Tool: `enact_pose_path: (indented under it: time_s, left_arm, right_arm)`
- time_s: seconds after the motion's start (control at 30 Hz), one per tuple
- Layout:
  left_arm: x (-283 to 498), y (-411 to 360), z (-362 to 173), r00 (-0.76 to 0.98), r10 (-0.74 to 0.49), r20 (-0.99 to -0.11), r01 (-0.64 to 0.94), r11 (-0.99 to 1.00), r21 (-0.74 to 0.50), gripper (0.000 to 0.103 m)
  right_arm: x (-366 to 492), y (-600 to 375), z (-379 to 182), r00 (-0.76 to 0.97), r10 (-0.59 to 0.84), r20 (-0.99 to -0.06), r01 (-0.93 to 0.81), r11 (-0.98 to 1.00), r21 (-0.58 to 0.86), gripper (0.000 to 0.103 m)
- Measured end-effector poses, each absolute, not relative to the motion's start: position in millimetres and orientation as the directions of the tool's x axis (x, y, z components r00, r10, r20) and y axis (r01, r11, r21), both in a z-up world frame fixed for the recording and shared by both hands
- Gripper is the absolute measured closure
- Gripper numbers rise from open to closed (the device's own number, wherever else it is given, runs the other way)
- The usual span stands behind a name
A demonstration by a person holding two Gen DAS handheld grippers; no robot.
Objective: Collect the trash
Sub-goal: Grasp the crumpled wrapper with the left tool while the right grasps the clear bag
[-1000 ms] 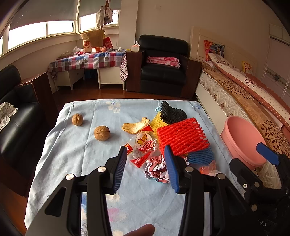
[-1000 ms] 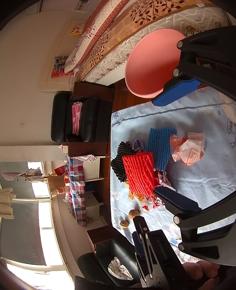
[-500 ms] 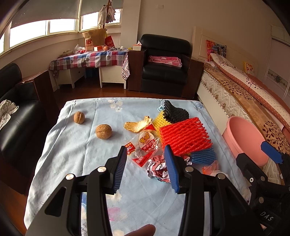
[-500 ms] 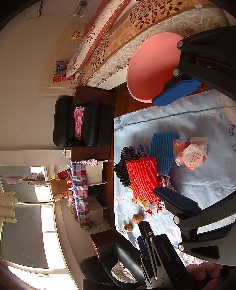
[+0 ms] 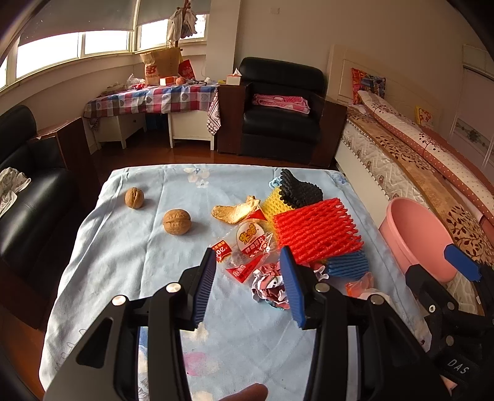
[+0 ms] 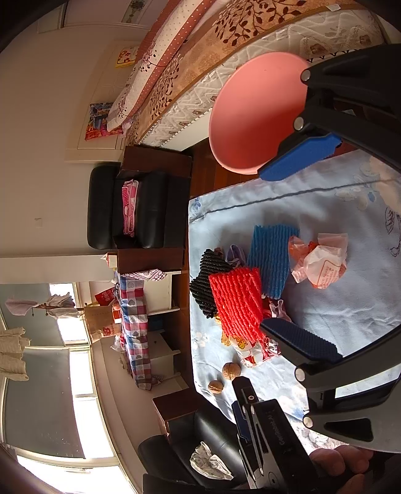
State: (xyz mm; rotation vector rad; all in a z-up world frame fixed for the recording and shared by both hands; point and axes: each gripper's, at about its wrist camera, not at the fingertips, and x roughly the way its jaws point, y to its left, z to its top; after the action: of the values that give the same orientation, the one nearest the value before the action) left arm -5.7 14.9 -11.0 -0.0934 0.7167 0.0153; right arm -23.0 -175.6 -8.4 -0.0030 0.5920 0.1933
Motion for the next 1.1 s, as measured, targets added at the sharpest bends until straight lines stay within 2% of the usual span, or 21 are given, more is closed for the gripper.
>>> enact_pose_path:
  time_s: [0.47, 0.73, 1.1]
  left_arm:
    - [-12, 35, -24, 0.723, -0.175, -0.669, 0.084, 0.983, -0.166, 0.060]
    - [-8, 22, -36, 0.681, -0.241, -0.692, 0.165, 0.971, -0.175, 0.060]
    - [20, 12, -58, 0.652, -0.215, -0.727, 0.147, 0.977, -0.158, 0.060]
  right_arm:
    - [-28, -179, -32, 0.742, 0.222, -0.633, -0.240, 0.969, 0.059, 0.014]
    - [-24, -178, -48, 0.696, 0.253, -0.672, -0.266, 0.960, 0.086, 0.021]
    - [-13, -178, -61, 0.650, 0.281, -0.706, -0.282, 0.952, 0.120, 0.032]
